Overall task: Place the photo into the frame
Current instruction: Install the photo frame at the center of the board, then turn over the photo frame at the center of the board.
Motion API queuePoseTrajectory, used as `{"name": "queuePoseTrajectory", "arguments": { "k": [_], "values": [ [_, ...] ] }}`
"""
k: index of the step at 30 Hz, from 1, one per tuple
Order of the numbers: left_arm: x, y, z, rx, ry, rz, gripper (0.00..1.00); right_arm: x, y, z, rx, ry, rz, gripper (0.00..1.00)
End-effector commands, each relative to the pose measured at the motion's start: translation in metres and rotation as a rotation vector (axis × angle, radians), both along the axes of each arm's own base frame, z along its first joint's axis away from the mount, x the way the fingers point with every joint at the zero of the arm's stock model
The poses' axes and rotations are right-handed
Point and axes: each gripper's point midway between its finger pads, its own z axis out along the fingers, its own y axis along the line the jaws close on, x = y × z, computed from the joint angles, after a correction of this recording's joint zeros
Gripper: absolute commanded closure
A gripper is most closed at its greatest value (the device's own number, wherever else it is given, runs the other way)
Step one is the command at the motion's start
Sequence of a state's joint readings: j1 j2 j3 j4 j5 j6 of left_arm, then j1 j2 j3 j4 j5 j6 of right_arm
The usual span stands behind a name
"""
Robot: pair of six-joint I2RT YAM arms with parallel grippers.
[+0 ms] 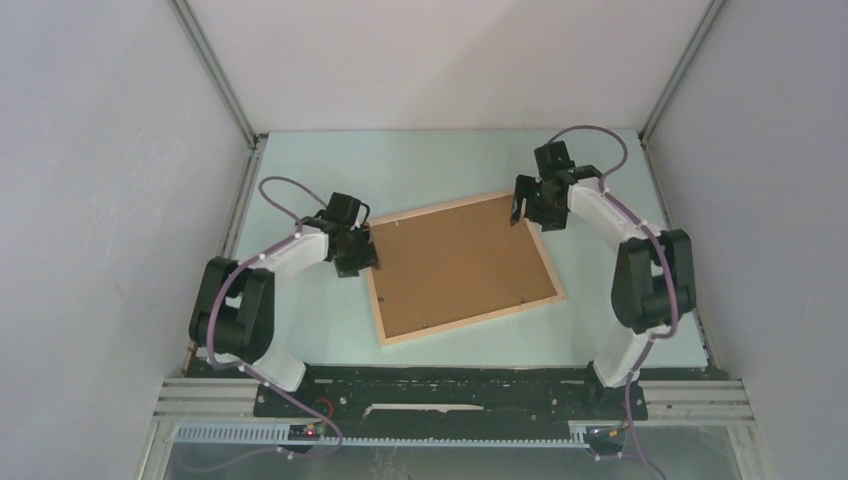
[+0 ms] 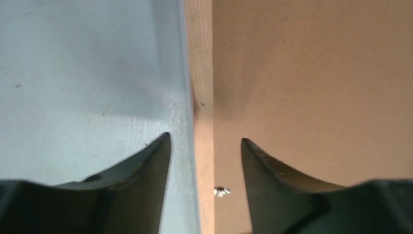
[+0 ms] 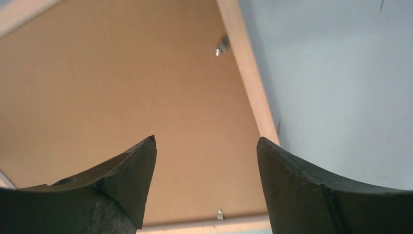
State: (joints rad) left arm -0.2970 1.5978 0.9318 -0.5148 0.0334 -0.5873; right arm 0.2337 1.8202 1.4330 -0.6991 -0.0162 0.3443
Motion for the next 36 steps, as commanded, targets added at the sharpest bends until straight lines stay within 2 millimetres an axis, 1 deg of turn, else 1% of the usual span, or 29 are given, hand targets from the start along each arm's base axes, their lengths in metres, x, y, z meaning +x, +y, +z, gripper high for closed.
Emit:
{"name": "queuePoseTrajectory", "arguments": {
  "k": [1, 3, 4, 5, 6, 7, 9, 10, 12, 14, 16, 17, 18, 20, 23, 25, 26, 28, 30, 32, 34, 36],
  "values": [
    [0.018, 0.014, 0.065, 0.047, -0.246, -0.010, 0.33, -0.035, 0.005, 0.027, -0.024, -0.080, 0.090, 0.15],
    [0.013, 0.020, 0.087, 0.051, -0.321, -0.015, 0.24, -0.052, 0.005, 0.031, 0.007, -0.088, 0.105, 0.14],
    [0.010, 0.019, 0.098, 0.035, -0.360, -0.023, 0.21, -0.060, 0.005, 0.034, 0.019, -0.098, 0.109, 0.13],
    [0.006, 0.015, 0.108, 0.010, -0.404, -0.041, 0.17, -0.067, 0.004, 0.035, 0.027, -0.103, 0.110, 0.13],
    [0.001, 0.007, 0.117, -0.018, -0.446, -0.081, 0.14, -0.076, 0.002, 0.034, 0.035, -0.103, 0.112, 0.12],
    [-0.004, -0.003, 0.125, -0.044, -0.488, -0.130, 0.12, -0.080, 0.002, 0.038, 0.043, -0.116, 0.111, 0.12],
    [-0.017, -0.038, 0.139, -0.122, -0.568, -0.289, 0.10, -0.092, -0.002, 0.040, 0.069, -0.129, 0.096, 0.12],
    [-0.027, -0.059, 0.143, -0.164, -0.596, -0.381, 0.09, -0.096, -0.005, 0.042, 0.091, -0.138, 0.076, 0.12],
    [-0.052, -0.099, 0.143, -0.234, -0.635, -0.567, 0.08, -0.100, -0.014, 0.050, 0.179, -0.169, 0.016, 0.13],
    [-0.076, -0.133, 0.134, -0.259, -0.639, -0.723, 0.06, -0.103, -0.024, 0.062, 0.310, -0.223, -0.036, 0.14],
    [-0.095, -0.160, 0.121, -0.222, -0.635, -0.839, 0.06, -0.106, -0.040, 0.067, 0.405, -0.250, -0.101, 0.15],
    [-0.100, -0.170, 0.109, -0.177, -0.616, -0.879, 0.06, -0.108, -0.050, 0.070, 0.426, -0.261, -0.132, 0.15],
    [-0.103, -0.179, 0.101, -0.139, -0.600, -0.911, 0.08, -0.111, -0.054, 0.071, 0.431, -0.265, -0.142, 0.15],
    [-0.102, -0.193, 0.087, -0.065, -0.560, -0.948, 0.11, -0.118, -0.061, 0.075, 0.420, -0.277, -0.143, 0.15],
    [-0.092, -0.203, 0.068, 0.101, -0.506, -0.977, 0.15, -0.128, -0.065, 0.079, 0.394, -0.287, -0.148, 0.15],
    [-0.087, -0.215, 0.065, 0.200, -0.494, -1.014, 0.20, -0.134, -0.063, 0.082, 0.402, -0.298, -0.140, 0.15],
    [-0.087, -0.219, 0.059, 0.251, -0.481, -1.035, 0.21, -0.136, -0.061, 0.083, 0.410, -0.305, -0.134, 0.15],
    [-0.093, -0.226, 0.049, 0.315, -0.452, -1.087, 0.25, -0.139, -0.059, 0.085, 0.419, -0.311, -0.127, 0.15],
    [-0.100, -0.235, 0.043, 0.337, -0.439, -1.120, 0.30, -0.140, -0.058, 0.087, 0.421, -0.316, -0.123, 0.15],
    [-0.100, -0.239, 0.039, 0.368, -0.428, -1.114, 0.38, -0.141, -0.058, 0.087, 0.422, -0.317, -0.122, 0.16],
    [-0.099, -0.241, 0.040, 0.382, -0.428, -1.105, 0.43, -0.141, -0.057, 0.086, 0.425, -0.316, -0.118, 0.15],
    [-0.102, -0.246, 0.042, 0.355, -0.426, -1.103, 0.47, -0.141, -0.055, 0.085, 0.432, -0.312, -0.113, 0.16]
  ]
}}
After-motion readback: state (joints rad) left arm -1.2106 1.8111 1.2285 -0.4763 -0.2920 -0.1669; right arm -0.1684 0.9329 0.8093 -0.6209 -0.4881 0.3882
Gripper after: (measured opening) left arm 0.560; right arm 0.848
